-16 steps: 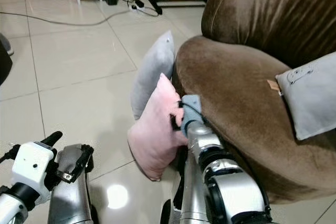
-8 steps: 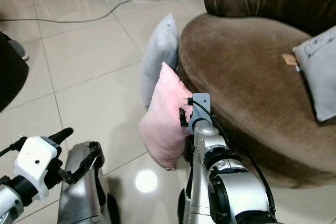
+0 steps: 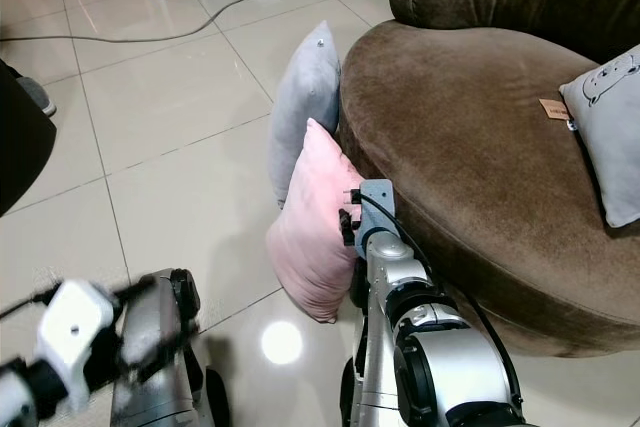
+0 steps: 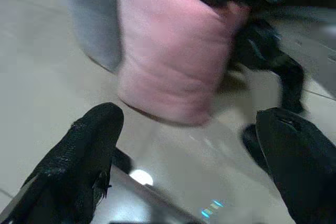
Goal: Move the pillow to the sofa from floor
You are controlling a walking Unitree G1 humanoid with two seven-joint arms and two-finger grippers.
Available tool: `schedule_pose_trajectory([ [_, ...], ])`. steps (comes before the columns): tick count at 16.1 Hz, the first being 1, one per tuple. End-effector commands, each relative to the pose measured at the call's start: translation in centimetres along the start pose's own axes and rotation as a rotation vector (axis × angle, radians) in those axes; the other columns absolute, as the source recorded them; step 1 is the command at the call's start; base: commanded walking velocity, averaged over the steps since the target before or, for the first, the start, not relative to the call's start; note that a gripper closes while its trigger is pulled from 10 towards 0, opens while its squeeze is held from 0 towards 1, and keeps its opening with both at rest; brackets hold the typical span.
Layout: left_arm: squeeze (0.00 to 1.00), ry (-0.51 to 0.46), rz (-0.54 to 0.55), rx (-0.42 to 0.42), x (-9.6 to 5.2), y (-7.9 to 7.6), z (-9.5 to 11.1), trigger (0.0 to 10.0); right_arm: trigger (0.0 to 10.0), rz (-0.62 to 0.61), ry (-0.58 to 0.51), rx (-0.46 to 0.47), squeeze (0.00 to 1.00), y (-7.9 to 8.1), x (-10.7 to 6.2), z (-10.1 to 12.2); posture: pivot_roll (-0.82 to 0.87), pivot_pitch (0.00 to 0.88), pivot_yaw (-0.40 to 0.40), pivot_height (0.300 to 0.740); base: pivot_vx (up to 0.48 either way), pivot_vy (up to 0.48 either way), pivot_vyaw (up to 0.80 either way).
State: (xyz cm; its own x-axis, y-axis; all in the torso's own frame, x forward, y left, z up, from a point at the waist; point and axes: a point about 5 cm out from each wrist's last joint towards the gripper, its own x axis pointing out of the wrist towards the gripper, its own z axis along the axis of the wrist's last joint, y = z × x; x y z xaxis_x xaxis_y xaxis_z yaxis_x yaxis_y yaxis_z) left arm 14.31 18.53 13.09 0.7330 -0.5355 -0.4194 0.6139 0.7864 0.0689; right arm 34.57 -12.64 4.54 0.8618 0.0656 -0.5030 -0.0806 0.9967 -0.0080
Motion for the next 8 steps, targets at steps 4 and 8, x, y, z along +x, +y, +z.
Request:
schedule_pose_trajectory([
  [4, 0.49, 0.036, -0.072, -0.051, -0.74, -0.46, -0.22, 10.0, 0.0, 0.028, 0.046, -0.027, 0.0, 0.68, -0.07, -1.1, 0.04, 0.104, 0.023, 0.395, 0.0, 0.0, 0.0],
  [8, 0.5, 0.022, -0.119, -0.08, -0.87, -0.83, 0.01, 10.0, 0.0, 0.045, 0.043, -0.033, 0.0, 0.97, -0.07, -1.05, 0.04, 0.084, 0.013, 0.395, 0.0, 0.0, 0.0],
])
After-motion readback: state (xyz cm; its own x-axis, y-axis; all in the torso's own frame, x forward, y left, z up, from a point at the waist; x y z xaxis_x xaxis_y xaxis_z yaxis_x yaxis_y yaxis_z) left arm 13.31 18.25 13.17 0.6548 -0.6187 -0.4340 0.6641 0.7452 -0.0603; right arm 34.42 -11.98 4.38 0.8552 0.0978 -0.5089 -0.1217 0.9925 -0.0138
